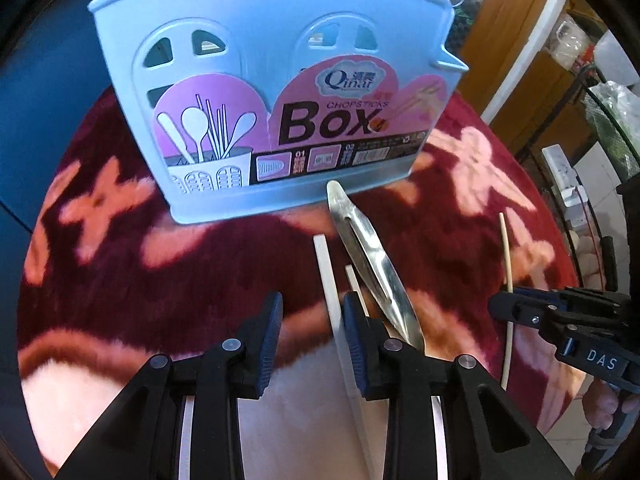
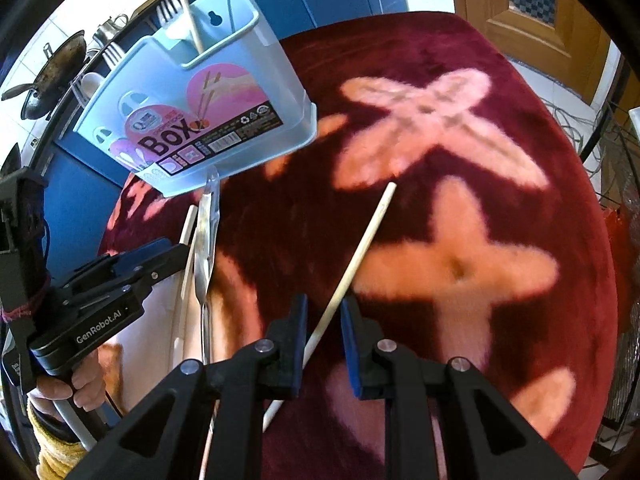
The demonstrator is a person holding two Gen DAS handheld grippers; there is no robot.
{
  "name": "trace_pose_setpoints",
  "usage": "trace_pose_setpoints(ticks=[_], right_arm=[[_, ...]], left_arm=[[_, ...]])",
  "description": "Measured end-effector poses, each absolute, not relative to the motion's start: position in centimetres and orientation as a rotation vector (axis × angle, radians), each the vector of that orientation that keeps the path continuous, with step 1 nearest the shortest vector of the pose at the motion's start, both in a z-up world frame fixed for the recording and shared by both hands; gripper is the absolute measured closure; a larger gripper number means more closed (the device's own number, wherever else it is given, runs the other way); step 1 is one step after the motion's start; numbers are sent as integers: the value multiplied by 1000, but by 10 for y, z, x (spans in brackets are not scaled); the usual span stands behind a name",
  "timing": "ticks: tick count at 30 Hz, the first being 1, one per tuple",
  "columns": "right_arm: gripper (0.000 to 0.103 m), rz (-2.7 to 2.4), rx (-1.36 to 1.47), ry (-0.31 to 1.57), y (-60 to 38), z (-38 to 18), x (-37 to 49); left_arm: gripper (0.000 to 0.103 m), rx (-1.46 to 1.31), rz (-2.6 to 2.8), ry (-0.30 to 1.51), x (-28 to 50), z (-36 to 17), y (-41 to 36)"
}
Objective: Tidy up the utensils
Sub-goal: 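Grasp a wooden chopstick with the right tool while the left tool grasps a white plastic chopstick, then lift the white chopstick toward the blue holder with the left tool while the right tool carries its chopstick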
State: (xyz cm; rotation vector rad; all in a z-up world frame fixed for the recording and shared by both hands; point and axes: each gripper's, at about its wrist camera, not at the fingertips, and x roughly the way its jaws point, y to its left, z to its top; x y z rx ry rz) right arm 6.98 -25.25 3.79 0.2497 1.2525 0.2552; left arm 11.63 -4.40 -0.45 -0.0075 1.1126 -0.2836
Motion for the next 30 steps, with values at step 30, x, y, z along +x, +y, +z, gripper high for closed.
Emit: trace_pose_setpoints(ticks=[30], right_arm=[[97,355,295,894,-245,102,45]], left_arm=[[97,-207,-352,819,75,70,-8]])
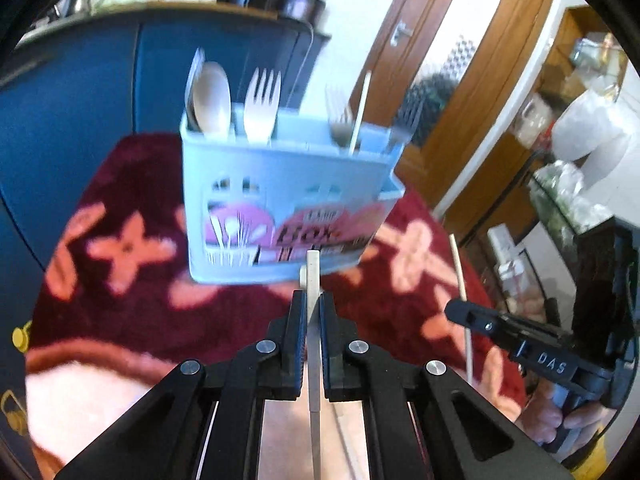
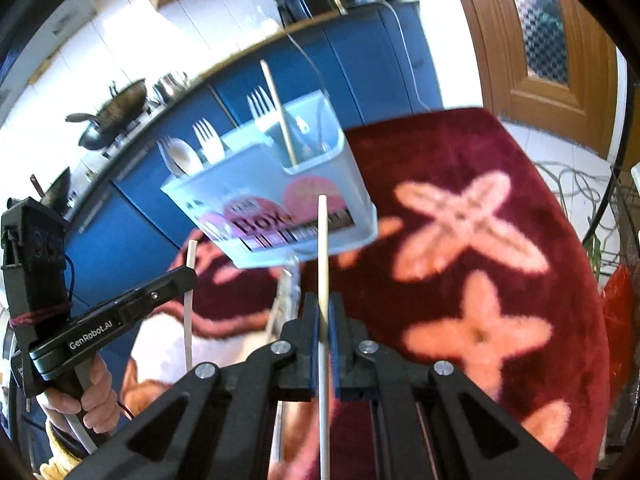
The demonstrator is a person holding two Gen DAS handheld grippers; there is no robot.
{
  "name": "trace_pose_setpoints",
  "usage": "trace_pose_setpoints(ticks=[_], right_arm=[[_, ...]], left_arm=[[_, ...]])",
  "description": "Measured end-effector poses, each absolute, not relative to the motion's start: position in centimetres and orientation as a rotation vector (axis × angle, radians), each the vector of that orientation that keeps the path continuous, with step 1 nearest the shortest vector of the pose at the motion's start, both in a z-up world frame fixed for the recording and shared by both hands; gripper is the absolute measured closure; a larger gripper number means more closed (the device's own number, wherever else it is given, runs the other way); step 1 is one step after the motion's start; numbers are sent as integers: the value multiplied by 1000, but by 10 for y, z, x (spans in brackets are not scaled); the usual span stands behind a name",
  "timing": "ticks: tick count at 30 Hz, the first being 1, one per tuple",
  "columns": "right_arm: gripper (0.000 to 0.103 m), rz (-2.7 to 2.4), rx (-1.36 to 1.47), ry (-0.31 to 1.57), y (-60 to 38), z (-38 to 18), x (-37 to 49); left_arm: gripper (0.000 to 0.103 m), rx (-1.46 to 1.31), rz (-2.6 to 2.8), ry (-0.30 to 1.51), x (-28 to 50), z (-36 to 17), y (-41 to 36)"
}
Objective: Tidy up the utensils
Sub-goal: 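Lift the white chopstick toward the blue holder with the left tool while the right tool carries its chopstick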
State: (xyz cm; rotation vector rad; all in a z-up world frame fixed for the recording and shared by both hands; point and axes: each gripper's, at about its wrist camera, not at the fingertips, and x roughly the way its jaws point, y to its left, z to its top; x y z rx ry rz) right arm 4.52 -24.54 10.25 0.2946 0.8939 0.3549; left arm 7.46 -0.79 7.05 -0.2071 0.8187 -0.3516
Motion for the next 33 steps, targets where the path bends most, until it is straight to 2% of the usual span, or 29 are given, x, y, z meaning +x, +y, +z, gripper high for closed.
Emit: trace_pose_setpoints(ticks=[14,33], right_arm=[[97,345,250,705,-236,136,33],[97,331,299,697,-247,118,41]], left_arm=[[97,-216,-280,562,65,140,15],[97,-209,-145,356,110,199,30]])
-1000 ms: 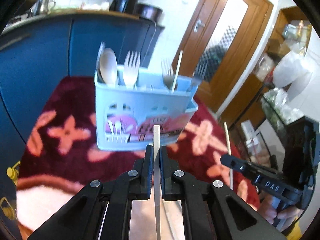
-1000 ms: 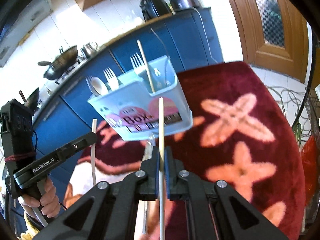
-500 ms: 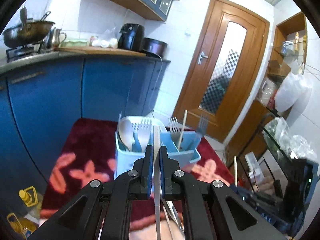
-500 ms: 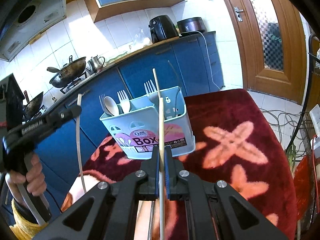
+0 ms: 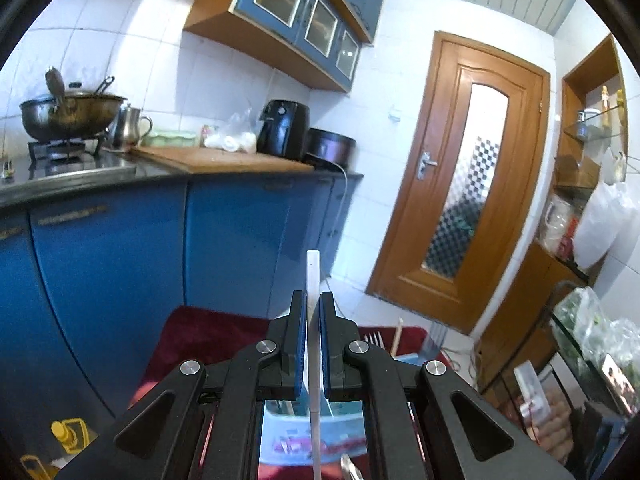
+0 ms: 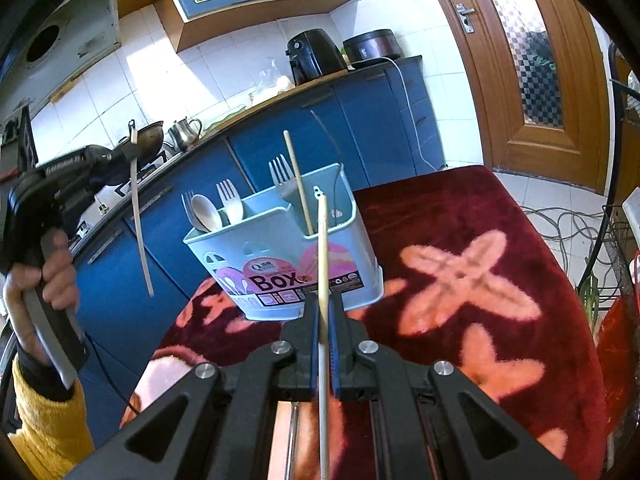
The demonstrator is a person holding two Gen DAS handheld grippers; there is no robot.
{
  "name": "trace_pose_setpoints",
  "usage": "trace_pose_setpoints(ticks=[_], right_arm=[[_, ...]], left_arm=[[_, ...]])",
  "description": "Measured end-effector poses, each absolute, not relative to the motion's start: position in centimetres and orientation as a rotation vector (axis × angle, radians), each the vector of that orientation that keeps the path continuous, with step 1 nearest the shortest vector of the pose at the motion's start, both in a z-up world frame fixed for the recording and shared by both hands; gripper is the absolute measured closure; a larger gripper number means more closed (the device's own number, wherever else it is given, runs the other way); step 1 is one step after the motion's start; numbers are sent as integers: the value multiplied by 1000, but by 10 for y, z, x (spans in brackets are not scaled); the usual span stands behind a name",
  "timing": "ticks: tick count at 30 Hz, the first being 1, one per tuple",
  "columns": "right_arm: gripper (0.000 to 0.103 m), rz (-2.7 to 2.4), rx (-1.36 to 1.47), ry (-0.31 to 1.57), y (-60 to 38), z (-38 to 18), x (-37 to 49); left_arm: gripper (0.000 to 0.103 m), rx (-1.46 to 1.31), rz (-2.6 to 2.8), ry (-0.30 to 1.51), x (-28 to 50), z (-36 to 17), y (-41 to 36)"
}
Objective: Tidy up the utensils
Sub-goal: 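Lift the white chopstick toward the blue holder with the left tool while the right tool carries its chopstick, then lower the white chopstick into the holder with the left tool while the right tool holds its chopstick above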
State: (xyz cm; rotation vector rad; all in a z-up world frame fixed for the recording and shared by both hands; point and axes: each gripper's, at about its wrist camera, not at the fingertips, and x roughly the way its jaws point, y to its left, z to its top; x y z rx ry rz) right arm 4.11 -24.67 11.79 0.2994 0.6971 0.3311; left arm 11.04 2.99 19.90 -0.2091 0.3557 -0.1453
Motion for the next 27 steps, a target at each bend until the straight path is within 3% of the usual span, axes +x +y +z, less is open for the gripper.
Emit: trace_pose_setpoints(ticks=[14,27], right_arm=[[97,328,322,710,-255,103,49],[97,325,317,698,-257,102,60]], left_arm=[[97,-186,-29,201,146,209,31],[97,-136,0,211,161,166,24]])
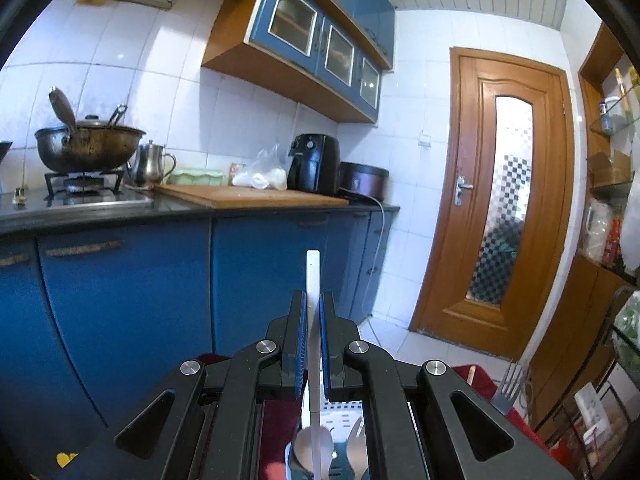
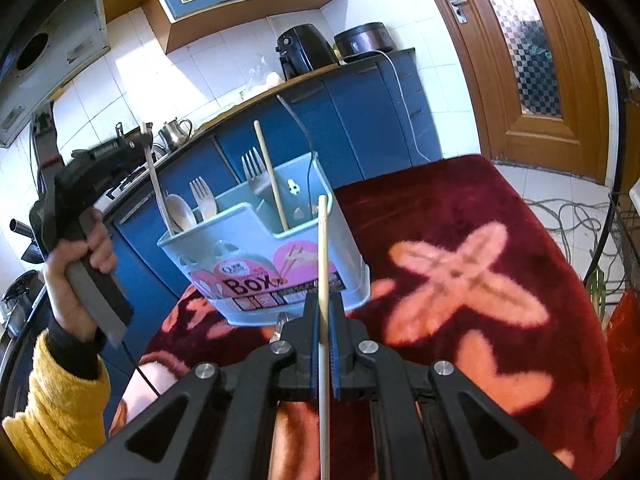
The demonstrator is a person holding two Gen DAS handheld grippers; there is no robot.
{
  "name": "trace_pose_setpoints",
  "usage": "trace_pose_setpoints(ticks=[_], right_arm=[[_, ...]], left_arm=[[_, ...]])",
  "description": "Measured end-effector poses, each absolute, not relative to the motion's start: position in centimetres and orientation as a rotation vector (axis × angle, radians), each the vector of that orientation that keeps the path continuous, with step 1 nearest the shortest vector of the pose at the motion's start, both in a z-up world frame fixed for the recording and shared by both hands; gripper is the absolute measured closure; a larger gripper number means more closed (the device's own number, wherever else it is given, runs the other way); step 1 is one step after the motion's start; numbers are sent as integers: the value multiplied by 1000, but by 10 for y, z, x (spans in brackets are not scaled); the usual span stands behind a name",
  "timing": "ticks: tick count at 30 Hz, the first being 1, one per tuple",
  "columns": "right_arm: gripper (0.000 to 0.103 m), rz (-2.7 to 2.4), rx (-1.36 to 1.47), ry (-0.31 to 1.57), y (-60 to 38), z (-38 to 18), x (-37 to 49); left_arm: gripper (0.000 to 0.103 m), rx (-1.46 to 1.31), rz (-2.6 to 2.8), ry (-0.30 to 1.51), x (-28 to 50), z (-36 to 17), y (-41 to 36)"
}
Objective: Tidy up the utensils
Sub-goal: 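Lower the white chopstick into the holder with the left tool while the right tool holds its chopstick above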
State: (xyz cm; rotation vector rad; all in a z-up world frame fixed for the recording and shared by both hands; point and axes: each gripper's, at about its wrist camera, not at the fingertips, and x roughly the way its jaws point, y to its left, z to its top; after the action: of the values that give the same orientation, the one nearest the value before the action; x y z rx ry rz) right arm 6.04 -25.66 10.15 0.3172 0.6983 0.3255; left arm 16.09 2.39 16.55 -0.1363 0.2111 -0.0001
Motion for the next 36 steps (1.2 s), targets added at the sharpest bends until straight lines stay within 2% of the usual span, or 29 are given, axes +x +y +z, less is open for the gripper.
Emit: trace_pose_setpoints(ticks=[11,24,36], right_arm=[[97,311,243,576,-243,137,84],[97,263,136,274,-208,179,127],[97,222,91,185,-187,170,163]], left_arm=[[97,-153,-25,254,160,142,27],[97,-125,-41,240,154,137,20],[97,-156,-47,253,163,136,29]])
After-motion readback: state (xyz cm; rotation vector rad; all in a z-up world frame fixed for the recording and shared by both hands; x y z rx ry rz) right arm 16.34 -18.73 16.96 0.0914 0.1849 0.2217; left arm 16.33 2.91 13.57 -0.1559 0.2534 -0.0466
